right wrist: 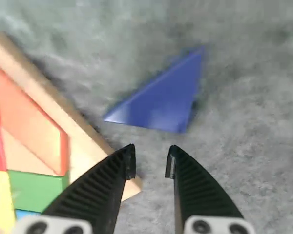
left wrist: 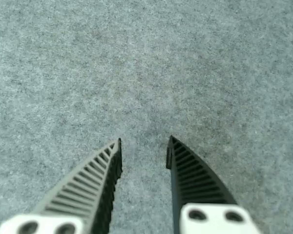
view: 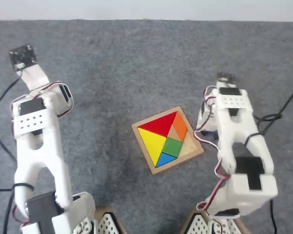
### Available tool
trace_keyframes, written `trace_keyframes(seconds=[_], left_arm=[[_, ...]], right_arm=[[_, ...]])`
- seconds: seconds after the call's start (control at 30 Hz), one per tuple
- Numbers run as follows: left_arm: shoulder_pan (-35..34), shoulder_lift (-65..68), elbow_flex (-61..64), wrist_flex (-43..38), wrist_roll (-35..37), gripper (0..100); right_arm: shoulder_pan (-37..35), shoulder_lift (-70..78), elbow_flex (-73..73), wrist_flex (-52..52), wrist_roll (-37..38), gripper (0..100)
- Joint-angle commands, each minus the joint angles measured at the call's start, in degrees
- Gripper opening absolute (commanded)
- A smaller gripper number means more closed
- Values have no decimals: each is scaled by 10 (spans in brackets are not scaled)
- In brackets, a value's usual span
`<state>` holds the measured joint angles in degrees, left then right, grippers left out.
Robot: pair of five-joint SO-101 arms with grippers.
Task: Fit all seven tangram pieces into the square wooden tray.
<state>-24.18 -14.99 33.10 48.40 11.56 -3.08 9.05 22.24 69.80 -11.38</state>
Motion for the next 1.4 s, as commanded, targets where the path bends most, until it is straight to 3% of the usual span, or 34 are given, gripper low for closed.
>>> trace_keyframes(seconds=[0.0,0.37,0.7,0.9,1.03,1.13,1.37], left_arm=[[4,-4,-21,4,2,152],[4,-4,-21,4,2,152],[4,-4,-21,4,2,152],[4,-4,-21,4,2,152],[4,-4,-21,4,2,152],[4,-4,-21,4,2,152],[4,-4,-21,4,2,152]], right_arm=[[13,37,-47,-7,11,123],[123,138,-222,26,25,123],[151,138,-358,87,42,122],[68,139,-361,117,-29,147],[33,145,-361,108,-156,296],[26,166,-361,85,-168,368],[44,228,-364,50,-200,330]])
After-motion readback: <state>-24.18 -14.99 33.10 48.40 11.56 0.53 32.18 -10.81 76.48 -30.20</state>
